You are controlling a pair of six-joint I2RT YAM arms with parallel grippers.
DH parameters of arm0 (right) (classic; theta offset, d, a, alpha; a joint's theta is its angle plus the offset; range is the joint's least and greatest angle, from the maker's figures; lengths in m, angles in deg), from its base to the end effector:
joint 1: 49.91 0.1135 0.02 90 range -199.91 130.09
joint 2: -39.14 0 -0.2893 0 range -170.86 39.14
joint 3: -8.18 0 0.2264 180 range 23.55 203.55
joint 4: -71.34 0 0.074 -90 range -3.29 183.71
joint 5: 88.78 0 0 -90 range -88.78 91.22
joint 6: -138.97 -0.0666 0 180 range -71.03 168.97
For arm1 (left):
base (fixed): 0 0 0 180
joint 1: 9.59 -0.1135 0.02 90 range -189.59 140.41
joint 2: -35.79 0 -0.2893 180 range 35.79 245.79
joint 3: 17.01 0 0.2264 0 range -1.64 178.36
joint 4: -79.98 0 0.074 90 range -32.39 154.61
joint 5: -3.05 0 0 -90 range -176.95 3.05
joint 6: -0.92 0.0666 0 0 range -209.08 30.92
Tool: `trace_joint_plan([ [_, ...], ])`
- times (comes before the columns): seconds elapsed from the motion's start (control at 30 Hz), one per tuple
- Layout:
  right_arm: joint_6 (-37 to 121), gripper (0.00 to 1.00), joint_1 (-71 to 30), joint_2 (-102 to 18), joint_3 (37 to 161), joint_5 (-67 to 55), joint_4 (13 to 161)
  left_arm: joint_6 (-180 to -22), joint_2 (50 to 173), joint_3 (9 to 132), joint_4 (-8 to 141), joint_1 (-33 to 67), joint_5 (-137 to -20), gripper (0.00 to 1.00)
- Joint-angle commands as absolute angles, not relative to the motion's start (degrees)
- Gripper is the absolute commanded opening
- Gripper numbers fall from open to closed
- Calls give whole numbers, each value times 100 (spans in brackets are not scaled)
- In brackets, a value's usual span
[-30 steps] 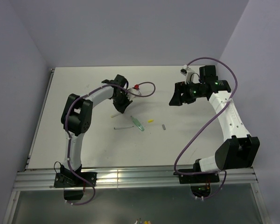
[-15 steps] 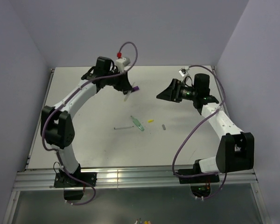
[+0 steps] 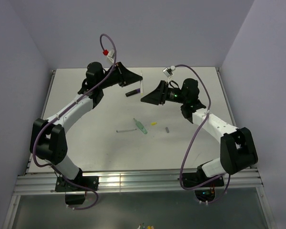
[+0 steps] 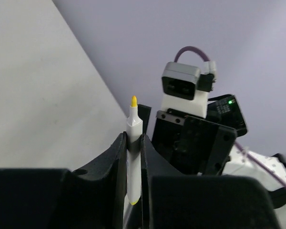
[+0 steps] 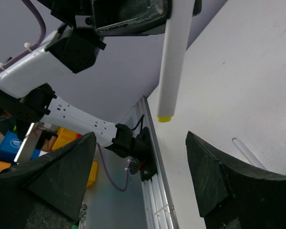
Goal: Insert the pens into the pen caps
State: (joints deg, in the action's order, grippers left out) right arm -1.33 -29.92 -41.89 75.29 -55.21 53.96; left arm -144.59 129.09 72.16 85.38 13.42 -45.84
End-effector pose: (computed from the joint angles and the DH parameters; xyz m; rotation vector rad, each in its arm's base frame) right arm 0.2679 0.1565 0.3515 -0.4543 1.7533 1.6526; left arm 0.3387 -0.1914 0.3888 0.1487 1.7989 -1.5799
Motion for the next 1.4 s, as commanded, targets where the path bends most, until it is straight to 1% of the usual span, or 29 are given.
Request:
trace_joint_plan([
  [0.0,-797,83,-2917,-4330,7584,-5433,4426,-15665,12860,7052,9694,1388,-4590,0],
  [0.1,-1044,81,-2917,-4541,7672,-5407,4408,-15737,12878,6973,9853,1414,-4616,0],
  [0.13,-1192,78,-2926,-4654,7724,-5372,4347,-15816,12887,6920,9923,1440,-4651,0],
  [0.2,-1246,76,-2926,-4673,7751,-5354,4295,-15851,12887,6885,9933,1458,-4678,0],
  [0.23,-1386,72,-2926,-4716,7768,-5345,4172,-15851,12904,6885,9915,1467,-4695,0],
  [0.37,-1633,62,-2926,-4717,7725,-5319,3855,-15913,12948,6885,9915,1485,-4696,0],
  [0.4,-1668,58,-2926,-4699,7725,-5336,3811,-15904,12974,6911,9898,1502,-4713,0],
  [0.47,-1756,55,-2926,-4690,7725,-5371,3732,-15930,13018,6920,9950,1528,-4704,0],
  [0.5,-1774,52,-2926,-4682,7733,-5380,3723,-15922,13045,6929,9959,1537,-4704,0],
  [0.77,-1818,43,-2935,-4638,7681,-5380,3705,-15913,13080,6867,9959,1634,-4660,0],
  [0.83,-1818,37,-2935,-4655,7707,-5398,3705,-15939,13071,6832,9994,1651,-4652,0],
  [0.87,-1809,29,-2935,-4655,7716,-5398,3705,-15939,13054,6797,9994,1660,-4660,0],
  [0.93,-1809,21,-2935,-4664,7707,-5398,3714,-15948,13045,6771,10012,1669,-4660,0],
  [0.97,-1809,10,-2943,-4664,7698,-5406,3714,-15957,13045,6744,10012,1678,-4660,0],
  [1.07,-1809,0,-2970,-4638,7655,-5398,3714,-15983,13028,6718,10056,1687,-4634,0],
  [1.1,-1809,0,-2996,-4638,7654,-5398,3723,-15975,13019,6709,10064,1687,-4625,0],
  [1.2,-1730,0,-3092,-4524,7602,-5389,3740,-15870,12984,6683,9995,1687,-4538,22],
  [1.23,-1695,0,-3128,-4489,7576,-5389,3784,-15791,12975,6717,9907,1661,-4511,37],
  [1.27,-1642,0,-3171,-4445,7532,-5380,3845,-15529,12957,6840,9628,1652,-4485,42],
  [1.3,-1511,0,-3215,-4349,7523,-5389,3924,-15387,12948,6928,9495,1625,-4450,51],
  [1.33,-1423,0,-3312,-4287,7488,-5398,4134,-15220,12931,7016,9328,1503,-4406,65],
  [1.37,-1300,0,-3365,-4199,7409,-5398,4275,-14775,12905,7225,9170,1424,-4397,71],
])
